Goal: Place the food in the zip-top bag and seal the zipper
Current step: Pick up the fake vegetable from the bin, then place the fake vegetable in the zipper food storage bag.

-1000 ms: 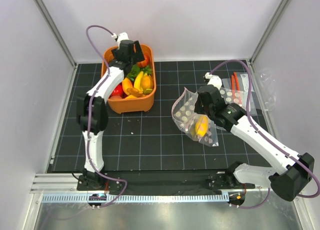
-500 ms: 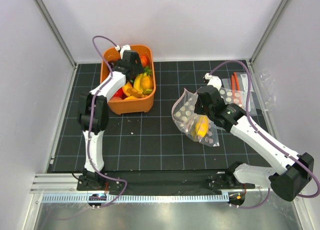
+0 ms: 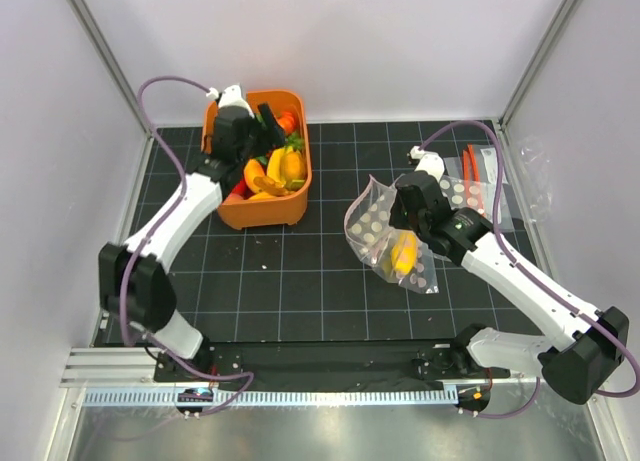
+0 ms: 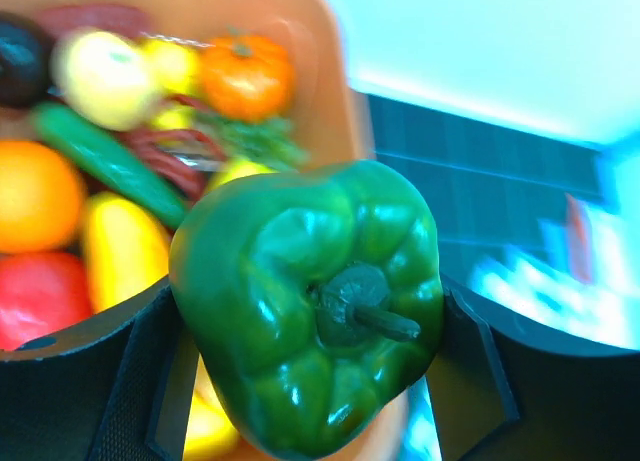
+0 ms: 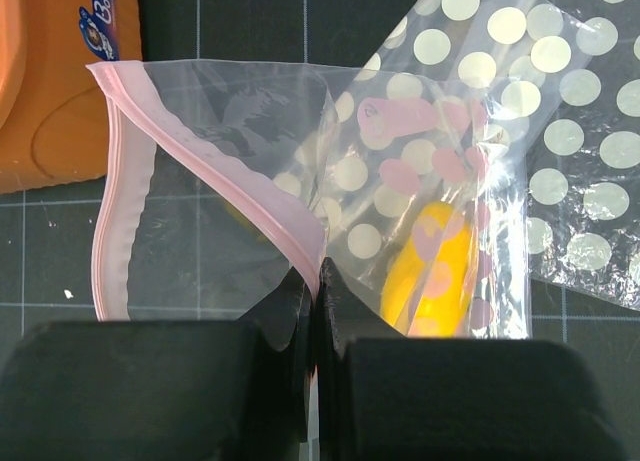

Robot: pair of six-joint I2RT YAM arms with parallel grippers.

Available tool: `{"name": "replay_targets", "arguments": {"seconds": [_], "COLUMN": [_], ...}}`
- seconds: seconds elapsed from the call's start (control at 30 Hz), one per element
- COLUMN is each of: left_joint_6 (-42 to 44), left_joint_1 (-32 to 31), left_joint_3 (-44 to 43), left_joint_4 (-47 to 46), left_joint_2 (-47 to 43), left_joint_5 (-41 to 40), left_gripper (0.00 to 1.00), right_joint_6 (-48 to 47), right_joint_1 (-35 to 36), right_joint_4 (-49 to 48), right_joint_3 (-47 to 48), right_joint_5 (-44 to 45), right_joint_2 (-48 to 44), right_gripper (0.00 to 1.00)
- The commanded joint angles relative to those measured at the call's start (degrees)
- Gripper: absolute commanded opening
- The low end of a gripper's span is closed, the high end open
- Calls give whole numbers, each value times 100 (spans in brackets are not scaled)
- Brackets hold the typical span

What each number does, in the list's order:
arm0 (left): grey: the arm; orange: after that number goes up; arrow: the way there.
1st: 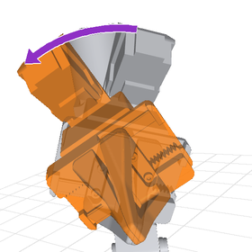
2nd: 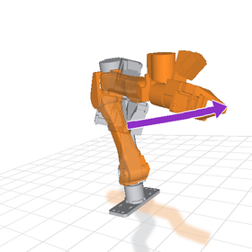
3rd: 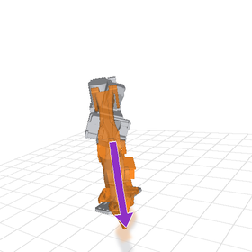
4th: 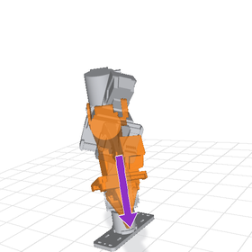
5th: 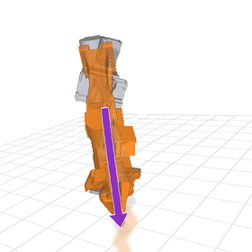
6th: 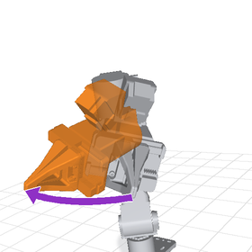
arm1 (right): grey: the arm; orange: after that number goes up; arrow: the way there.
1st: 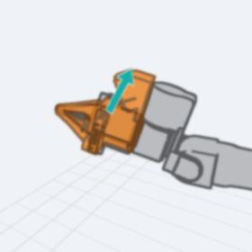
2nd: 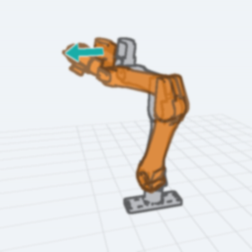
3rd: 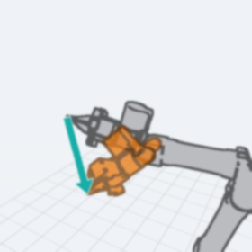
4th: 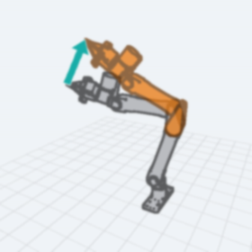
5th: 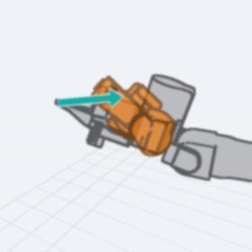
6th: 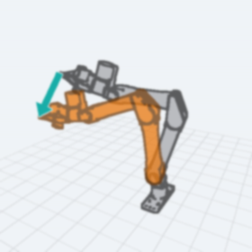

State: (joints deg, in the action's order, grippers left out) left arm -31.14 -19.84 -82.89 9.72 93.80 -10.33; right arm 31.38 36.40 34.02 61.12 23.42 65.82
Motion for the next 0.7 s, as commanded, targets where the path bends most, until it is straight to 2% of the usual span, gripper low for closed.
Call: {"name": "replay_targets", "arguments": {"seconds": [0.0, 0.1, 0.2, 0.33, 0.5, 0.67], "left_joint_6": [-243, -341, -218, -200, 80, 152], "left_joint_1": [-406, -880, -1530, -2532, -3560, -3703], "left_joint_3": [1077, 1914, 2407, 3006, 3043, 2507], "left_joint_4": [-854, -1270, -1306, -1559, -1683, -1762], "left_joint_2": [-1072, -1827, -2311, -2586, -2227, -1295], "left_joint_5": [592, 768, 813, 787, 418, 584], "left_gripper": [47, 45, 45, 44, 44, 42], "right_joint_6": [-79, -70, -61, -79, -79, -61], "right_joint_1": [-10, -10, -10, -10, -10, -10], "right_joint_4": [-256, -282, -264, -273, -308, -291], "right_joint_3": [84, 84, 110, 84, 75, 75], "right_joint_5": [32, -48, -153, -189, -259, -347], "right_joint_2": [-149, -122, -105, -149, -105, -113], "right_gripper": [1, 1, 1, 1, 1, 1]}}
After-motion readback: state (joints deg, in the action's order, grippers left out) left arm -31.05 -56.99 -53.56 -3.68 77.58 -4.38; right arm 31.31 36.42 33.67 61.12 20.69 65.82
